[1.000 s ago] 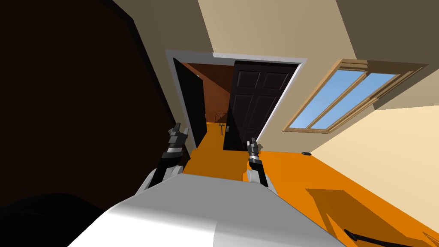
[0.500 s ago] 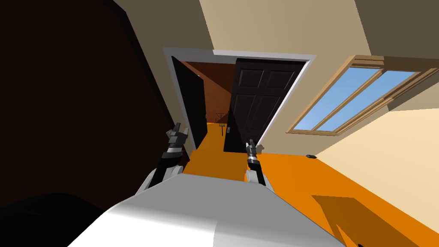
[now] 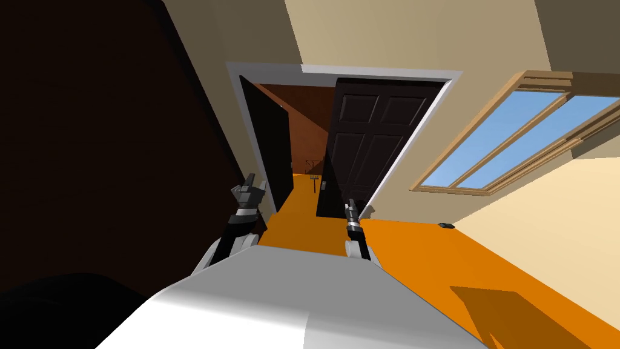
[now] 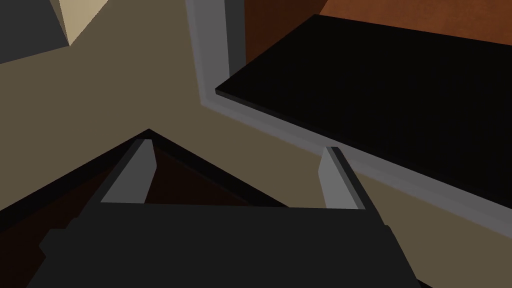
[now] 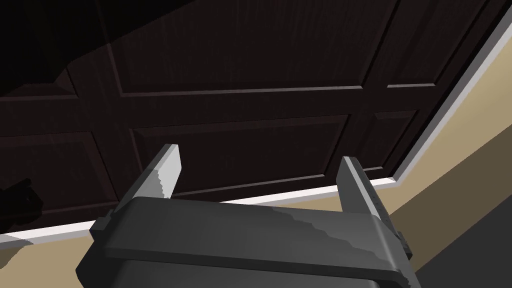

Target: Push the door open

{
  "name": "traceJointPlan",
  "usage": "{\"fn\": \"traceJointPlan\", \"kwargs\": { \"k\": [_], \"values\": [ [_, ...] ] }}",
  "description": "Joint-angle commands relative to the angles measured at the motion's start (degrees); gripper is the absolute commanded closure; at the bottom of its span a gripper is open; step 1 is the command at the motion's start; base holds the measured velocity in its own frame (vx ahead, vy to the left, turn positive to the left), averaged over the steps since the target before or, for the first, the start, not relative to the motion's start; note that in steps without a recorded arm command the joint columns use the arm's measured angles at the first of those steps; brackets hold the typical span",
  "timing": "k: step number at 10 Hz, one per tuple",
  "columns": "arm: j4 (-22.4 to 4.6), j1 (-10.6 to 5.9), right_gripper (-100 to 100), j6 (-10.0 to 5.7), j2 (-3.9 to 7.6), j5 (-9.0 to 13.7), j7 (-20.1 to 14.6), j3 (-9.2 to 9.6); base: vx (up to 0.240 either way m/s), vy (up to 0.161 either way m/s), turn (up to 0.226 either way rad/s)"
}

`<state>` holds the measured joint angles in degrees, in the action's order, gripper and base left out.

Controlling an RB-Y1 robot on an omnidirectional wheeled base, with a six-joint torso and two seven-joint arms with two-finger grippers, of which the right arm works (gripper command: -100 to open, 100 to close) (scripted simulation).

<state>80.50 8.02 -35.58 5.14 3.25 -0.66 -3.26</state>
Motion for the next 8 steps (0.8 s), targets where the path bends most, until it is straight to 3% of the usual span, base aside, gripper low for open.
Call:
{"fn": "traceJointPlan", "kwargs": {
  "k": [1, 8],
  "values": [
    [-2.39, -0.8, -100, -0.55, -0.1, -0.06, 0.26, 0.04, 0.104, -0.009, 0.024],
    [-12.52, -4.42, -100, -2.68, -0.82, -0.31, 1.21, 0.15, 0.1, 0.002, 0.024]
  ]
}}
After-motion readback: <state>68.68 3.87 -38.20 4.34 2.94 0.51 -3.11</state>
